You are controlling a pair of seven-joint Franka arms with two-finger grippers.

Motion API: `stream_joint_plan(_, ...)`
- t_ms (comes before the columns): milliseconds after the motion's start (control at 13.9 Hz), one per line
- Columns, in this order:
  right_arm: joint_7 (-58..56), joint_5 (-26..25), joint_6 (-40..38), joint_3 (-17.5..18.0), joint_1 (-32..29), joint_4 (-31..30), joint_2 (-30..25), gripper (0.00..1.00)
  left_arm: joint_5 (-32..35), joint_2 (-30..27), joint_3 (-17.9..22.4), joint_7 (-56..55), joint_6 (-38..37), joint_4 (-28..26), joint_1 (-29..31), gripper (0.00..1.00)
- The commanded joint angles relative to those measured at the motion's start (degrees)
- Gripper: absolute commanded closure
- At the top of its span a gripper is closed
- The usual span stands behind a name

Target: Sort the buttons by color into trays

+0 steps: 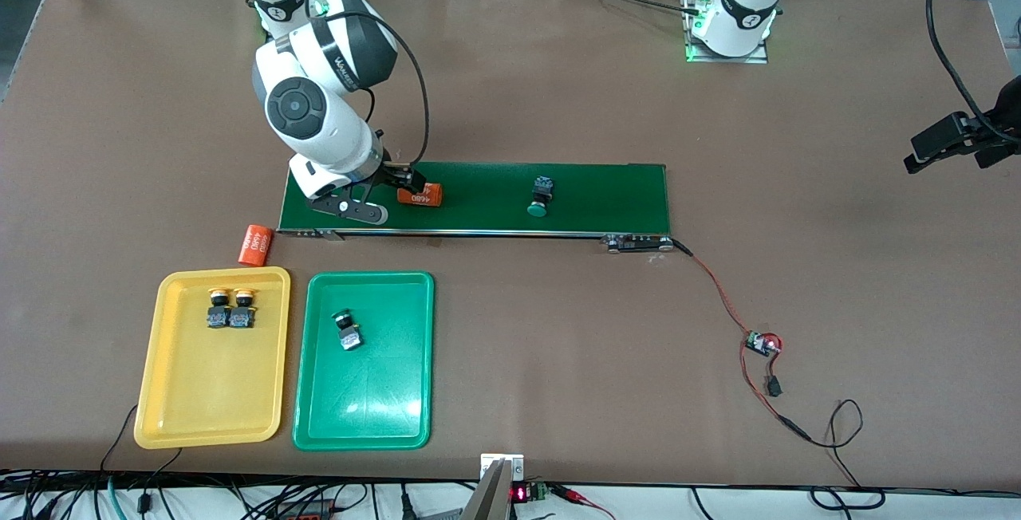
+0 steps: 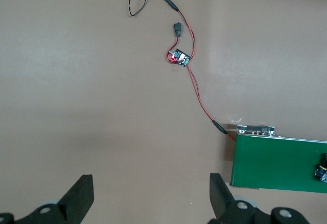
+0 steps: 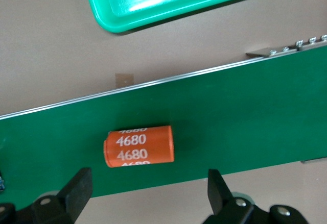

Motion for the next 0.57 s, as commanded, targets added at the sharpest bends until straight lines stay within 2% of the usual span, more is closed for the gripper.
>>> stream_joint_plan(0,2.83,1.09,0.83,-0.62,1.95,1.62,1.72,0.00,0.35,-0.82,0.12,1.09,-0.52,-0.48,0.07,0.00)
stream_joint_plan(502,7.75,1.00,4.52,-0.62,4.06,1.62,3.92,0.00,0.35,-0.73,0.12,1.09,-0.43,-0.48,0.07,0.00)
